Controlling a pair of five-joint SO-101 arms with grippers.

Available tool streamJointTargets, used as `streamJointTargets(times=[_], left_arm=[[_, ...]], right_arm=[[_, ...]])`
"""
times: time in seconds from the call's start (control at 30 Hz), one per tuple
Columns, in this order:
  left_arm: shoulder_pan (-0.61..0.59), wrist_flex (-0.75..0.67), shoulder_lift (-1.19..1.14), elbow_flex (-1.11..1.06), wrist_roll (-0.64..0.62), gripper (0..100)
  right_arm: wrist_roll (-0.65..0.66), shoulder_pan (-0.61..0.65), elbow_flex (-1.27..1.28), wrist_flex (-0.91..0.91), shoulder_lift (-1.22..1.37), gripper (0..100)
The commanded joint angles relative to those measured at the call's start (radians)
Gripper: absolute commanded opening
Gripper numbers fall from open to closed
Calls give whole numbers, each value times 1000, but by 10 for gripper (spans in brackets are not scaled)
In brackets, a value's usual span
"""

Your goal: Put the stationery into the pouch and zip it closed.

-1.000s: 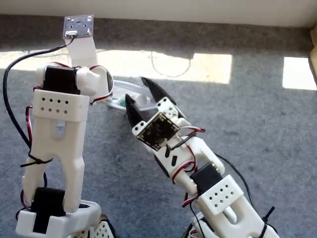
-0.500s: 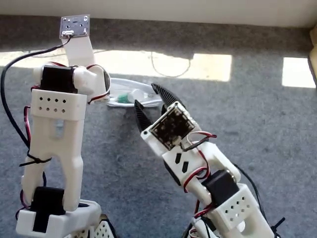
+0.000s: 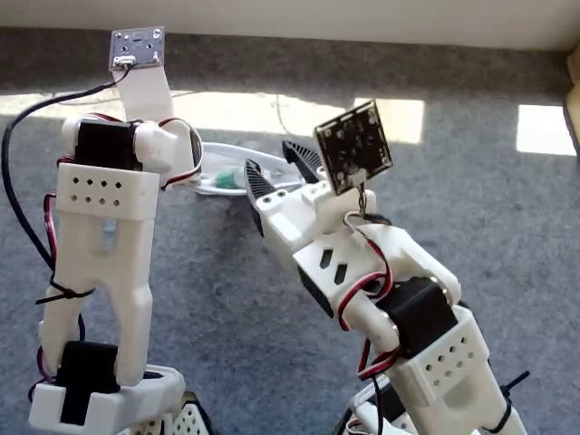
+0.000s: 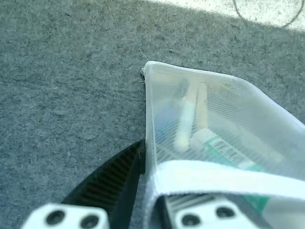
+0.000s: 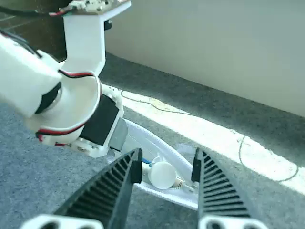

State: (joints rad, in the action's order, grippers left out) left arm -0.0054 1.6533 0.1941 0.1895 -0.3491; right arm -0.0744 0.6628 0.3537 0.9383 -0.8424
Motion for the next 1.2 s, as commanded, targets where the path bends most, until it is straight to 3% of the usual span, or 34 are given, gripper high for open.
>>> streamJointTargets(times=[0.0, 0.23, 0.7, 0.9, 1.17], left_arm=[[-22, -6, 10, 4, 9, 6], [-22, -3, 10, 4, 9, 6], [-22, -8, 15, -21, 9, 6], [-22, -8, 16, -21, 9, 6], [-22, -8, 16, -21, 9, 6]], right_arm=[[-46, 64, -110, 44, 62, 166], [-115, 81, -154, 56, 159, 166], [-115, 10, -157, 56, 229, 166], [-112, 28, -157, 56, 240, 82], [-115, 59, -165, 171, 239, 84]])
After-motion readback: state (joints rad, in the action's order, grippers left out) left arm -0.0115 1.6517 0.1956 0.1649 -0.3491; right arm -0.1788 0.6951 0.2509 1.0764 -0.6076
